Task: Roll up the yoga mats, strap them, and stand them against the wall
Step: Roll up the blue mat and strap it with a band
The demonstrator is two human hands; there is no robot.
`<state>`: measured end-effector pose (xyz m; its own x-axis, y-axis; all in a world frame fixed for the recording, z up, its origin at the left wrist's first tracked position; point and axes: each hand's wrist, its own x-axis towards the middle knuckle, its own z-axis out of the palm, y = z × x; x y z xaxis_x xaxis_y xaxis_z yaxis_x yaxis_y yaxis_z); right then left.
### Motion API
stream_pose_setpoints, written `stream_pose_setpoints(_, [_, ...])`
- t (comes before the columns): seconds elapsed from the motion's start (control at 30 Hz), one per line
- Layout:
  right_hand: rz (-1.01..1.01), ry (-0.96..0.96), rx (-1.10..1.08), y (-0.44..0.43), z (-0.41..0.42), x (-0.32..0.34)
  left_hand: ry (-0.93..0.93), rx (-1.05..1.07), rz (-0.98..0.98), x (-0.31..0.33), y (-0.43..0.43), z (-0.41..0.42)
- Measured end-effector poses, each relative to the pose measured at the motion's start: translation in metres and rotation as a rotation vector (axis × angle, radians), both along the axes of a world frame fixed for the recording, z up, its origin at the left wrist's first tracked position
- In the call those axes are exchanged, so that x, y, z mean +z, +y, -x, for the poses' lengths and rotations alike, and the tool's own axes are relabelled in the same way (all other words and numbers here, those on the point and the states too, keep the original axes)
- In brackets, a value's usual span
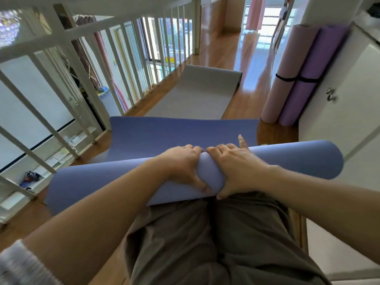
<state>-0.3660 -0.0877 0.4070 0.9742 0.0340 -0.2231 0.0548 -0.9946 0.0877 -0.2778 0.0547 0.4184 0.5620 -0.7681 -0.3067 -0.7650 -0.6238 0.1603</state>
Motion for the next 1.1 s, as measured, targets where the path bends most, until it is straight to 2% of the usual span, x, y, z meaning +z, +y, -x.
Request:
stream_pose_setpoints(0.17, [-0.081, 0.124, -0.017, -0.009, -0.021, 0.014, -0.274, 0.013, -0.1, -0.023, 0.0, 0.031])
stream_pose_setpoints(0.27, [-0.11, 0.163, -0.069, -0.011, -0.029, 0.012, -0.354, 0.015, -0.006, -0.031, 0.001, 0.025])
stream_pose_setpoints(0.33, [-0.05, 0.091, -0.092, -0.005, -0.024, 0.004, -0.318, 0.001, 0.036, -0.029, -0.001, 0.015])
stream_pose_setpoints(0.43, [0.107, -0.17, -0.003, 0.004, -0.005, -0.021, -0.239, -0.001, 0.03, -0.022, -0.004, 0.001])
stream_pose_setpoints(0.5, [0.076, -0.237, 0.012, 0.0, -0.006, -0.028, -0.181, 0.007, -0.025, -0.015, -0.009, -0.009])
stream_pose_setpoints(0.6, [0.009, -0.149, 0.027, -0.009, -0.023, -0.017, -0.139, 0.059, -0.119, -0.009, -0.012, -0.011])
stream_pose_setpoints(0.7, [0.034, -0.076, 0.088, -0.012, -0.03, -0.003, -0.305, 0.039, -0.148, -0.016, -0.007, 0.007])
stream_pose_setpoints(0.77, [0.076, -0.056, 0.136, -0.012, -0.031, 0.004, -0.351, 0.022, -0.122, -0.016, -0.004, 0.012])
stream_pose_setpoints(0.97, [0.03, 0.13, 0.162, -0.007, -0.022, 0.02, -0.149, -0.039, -0.179, 0.006, 0.004, 0.022])
stream_pose_setpoints(1.1, [-0.16, 0.162, 0.082, -0.011, -0.019, 0.018, -0.036, -0.014, -0.163, 0.009, 0.007, 0.014])
